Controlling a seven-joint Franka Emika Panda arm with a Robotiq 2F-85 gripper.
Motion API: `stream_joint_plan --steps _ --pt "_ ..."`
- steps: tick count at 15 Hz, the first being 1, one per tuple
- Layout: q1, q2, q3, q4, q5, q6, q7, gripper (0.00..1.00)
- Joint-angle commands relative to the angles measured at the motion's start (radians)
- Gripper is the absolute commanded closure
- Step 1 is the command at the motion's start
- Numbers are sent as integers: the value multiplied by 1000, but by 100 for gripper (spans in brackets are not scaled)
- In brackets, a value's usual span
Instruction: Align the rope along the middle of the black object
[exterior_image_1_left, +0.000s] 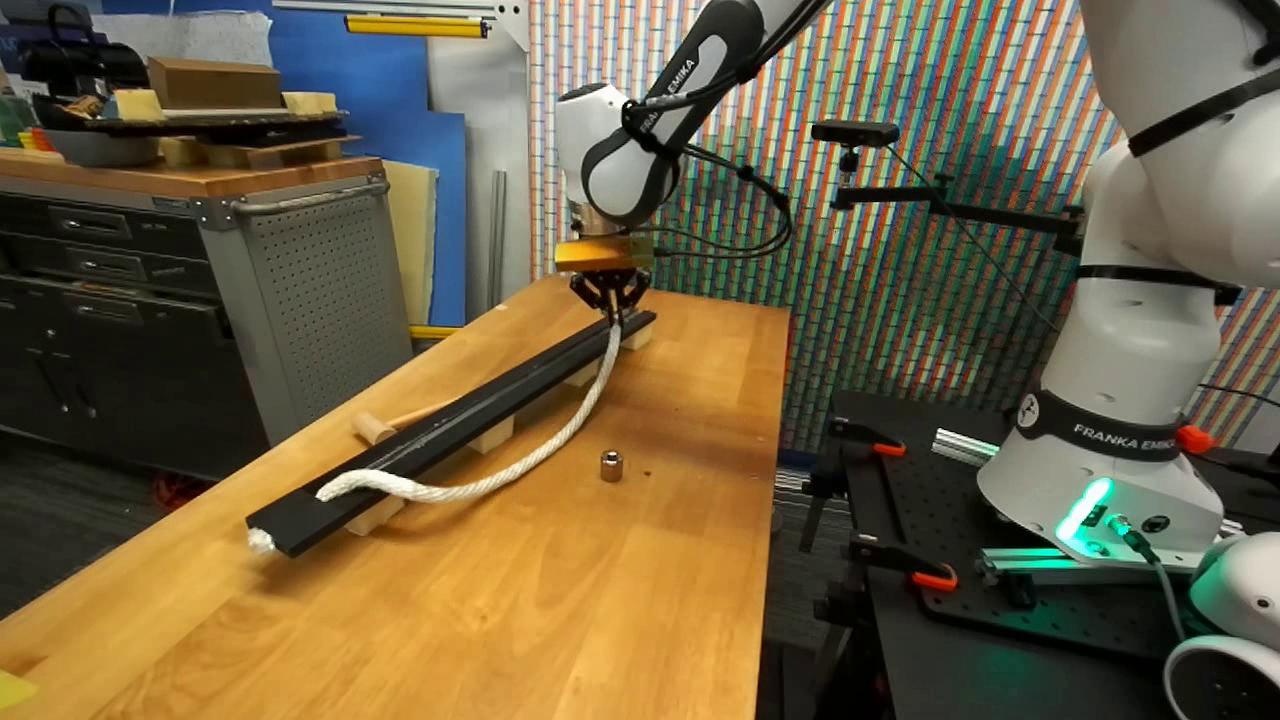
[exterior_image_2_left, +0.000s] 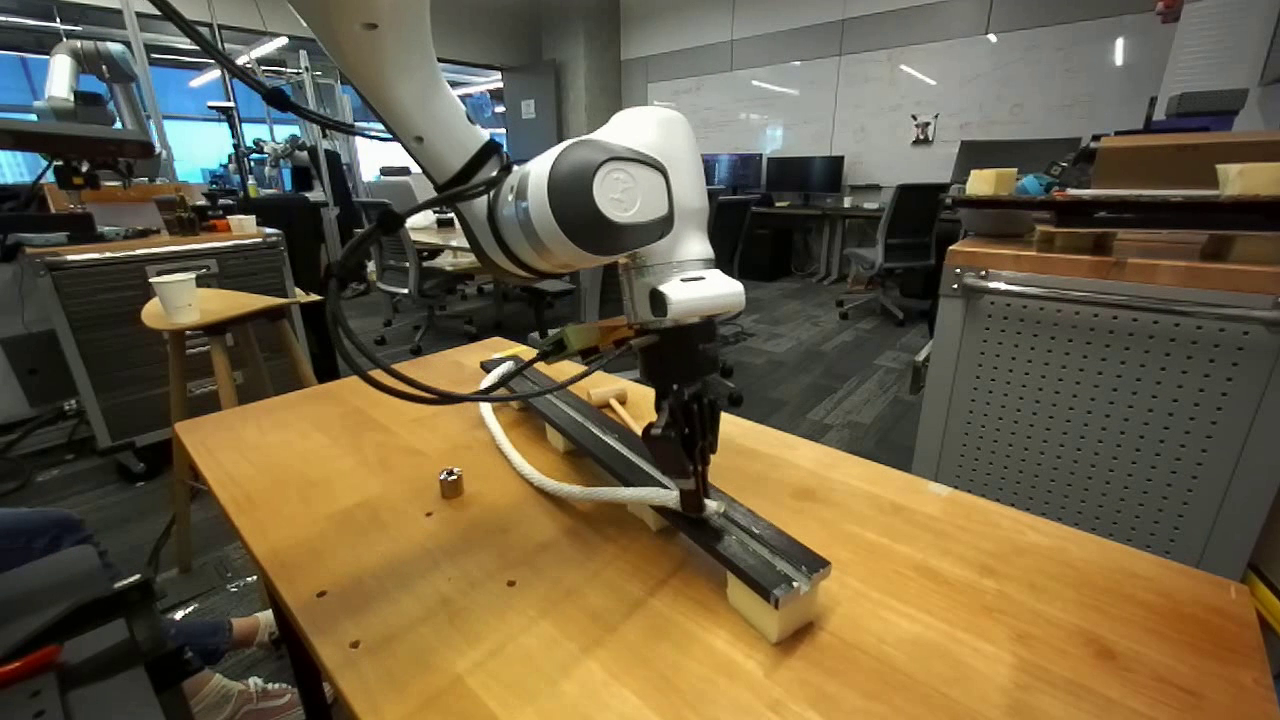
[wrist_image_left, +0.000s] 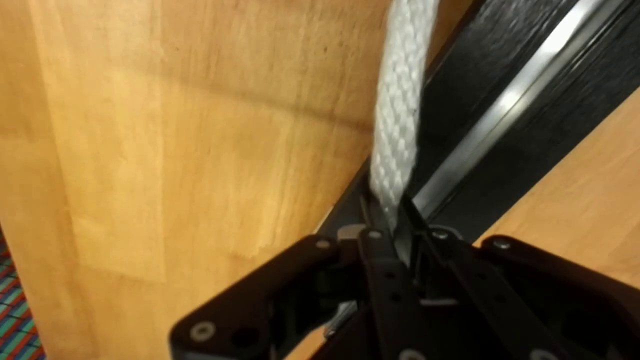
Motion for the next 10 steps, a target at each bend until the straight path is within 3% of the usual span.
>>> stream_joint_plan --steps 1,10 --pt "-13 -30 -20 -12 18 -68 78 97" --pt "-73 -71 -27 2 11 -132 174 97"
